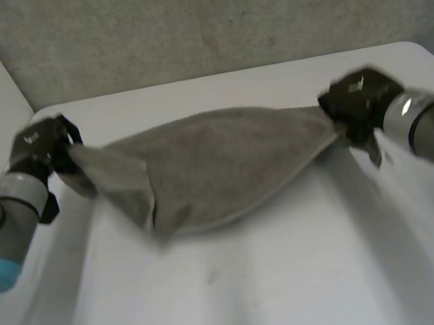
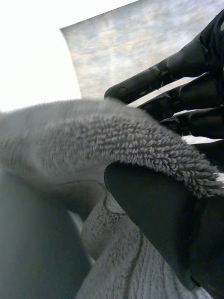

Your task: Fold the towel.

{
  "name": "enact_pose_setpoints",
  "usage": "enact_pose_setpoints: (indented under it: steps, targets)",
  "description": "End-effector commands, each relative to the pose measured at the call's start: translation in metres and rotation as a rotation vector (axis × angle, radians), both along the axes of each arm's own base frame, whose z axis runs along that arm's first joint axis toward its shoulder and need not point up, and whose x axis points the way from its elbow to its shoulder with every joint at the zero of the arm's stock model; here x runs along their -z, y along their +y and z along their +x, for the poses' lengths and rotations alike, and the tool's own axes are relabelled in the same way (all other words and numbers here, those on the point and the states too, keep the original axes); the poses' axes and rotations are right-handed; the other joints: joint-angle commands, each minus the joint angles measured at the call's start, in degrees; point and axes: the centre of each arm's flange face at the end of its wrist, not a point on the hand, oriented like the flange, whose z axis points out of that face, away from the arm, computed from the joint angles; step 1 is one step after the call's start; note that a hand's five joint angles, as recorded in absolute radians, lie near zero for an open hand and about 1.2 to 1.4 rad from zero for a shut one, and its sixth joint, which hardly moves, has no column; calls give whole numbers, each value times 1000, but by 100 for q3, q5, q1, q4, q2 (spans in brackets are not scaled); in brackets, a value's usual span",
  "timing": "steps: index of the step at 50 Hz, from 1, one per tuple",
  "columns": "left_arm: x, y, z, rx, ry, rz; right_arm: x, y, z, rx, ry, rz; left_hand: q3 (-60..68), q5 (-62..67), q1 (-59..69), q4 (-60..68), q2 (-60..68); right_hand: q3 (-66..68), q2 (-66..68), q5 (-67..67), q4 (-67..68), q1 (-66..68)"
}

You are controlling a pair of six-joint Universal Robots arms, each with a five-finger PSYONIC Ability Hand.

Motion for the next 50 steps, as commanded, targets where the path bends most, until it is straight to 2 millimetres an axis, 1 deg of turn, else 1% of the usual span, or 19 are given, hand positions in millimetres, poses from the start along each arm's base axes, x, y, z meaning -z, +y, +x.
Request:
enact_pose_setpoints:
  steps: [1,2,3,5,9,15,17,18,19,20,22,25,28,31,33,36,39,44,50]
  targets:
    - [38,18,4,33,-257,45,49,11,-2,-15,67,62,-3703,-3634,-3564,-3700,-3690,400,418,305,340,454]
    - [38,18,4,33,-257,46,52,13,-3,-16,68,67,-3726,-3658,-3587,-3724,-3714,400,418,305,340,454]
    - [39,22,4,42,-305,44,52,13,-3,-16,68,67,-5192,-5123,-5053,-5189,-5179,400,418,305,340,454]
    - [40,26,5,52,-352,45,55,17,-5,-14,69,78,-5623,-5554,-5484,-5621,-5610,400,418,305,340,454]
    - [30,35,7,68,-472,8,56,20,-6,-11,66,78,-5778,-5710,-5639,-5776,-5766,400,418,305,340,454]
    - [16,45,5,95,-531,-41,55,27,-9,-11,53,59,-5812,-5744,-5673,-5810,-5800,400,418,305,340,454]
    - [0,56,-1,137,-525,-80,56,28,-10,-11,50,54,-5728,-5660,-5589,-5726,-5716,400,418,305,340,454]
    - [0,56,-1,137,-525,-80,57,29,-11,-10,49,51,-5728,-5659,-5589,-5726,-5716,400,418,305,340,454]
    - [-11,61,-5,161,-516,-106,57,29,-11,-10,49,51,-5711,-5643,-5572,-5709,-5699,400,418,305,340,454]
    - [-11,61,-5,161,-516,-106,59,31,-11,-7,47,50,-5711,-5643,-5572,-5709,-5699,400,418,305,340,454]
    - [-31,73,-17,220,-490,-145,61,32,-12,-8,49,51,-5711,-5643,-5572,-5709,-5699,400,418,305,340,454]
    - [-43,81,-26,268,-456,-147,65,34,-13,-10,56,58,-5628,-5559,-5488,-5625,-5615,400,418,305,340,454]
    - [-46,82,-34,298,-449,-130,68,36,-13,-12,59,66,-5493,-5425,-5354,-5491,-5481,400,418,305,340,454]
    - [-42,81,-40,323,-451,-107,69,37,-13,-13,62,67,-5341,-5273,-5202,-5339,-5329,400,418,305,340,454]
    - [-28,76,-53,369,-459,-50,70,37,-13,-13,63,70,-4956,-4888,-4817,-4954,-4944,400,418,305,340,454]
    - [-16,68,-62,398,-472,6,70,37,-14,-13,64,72,-4418,-4350,-4279,-4416,-4406,400,418,305,340,454]
    - [-9,62,-64,409,-484,36,70,38,-13,-15,64,71,-4315,-4247,-4176,-4313,-4303,400,418,305,340,454]
    - [16,51,-72,472,-584,114,72,37,-14,-14,65,74,-4365,-4297,-4226,-4363,-4353,400,418,305,340,454]
    - [29,47,-74,514,-681,116,75,38,-13,-17,64,66,-4450,-4381,-4310,-4447,-4437,400,418,305,340,454]
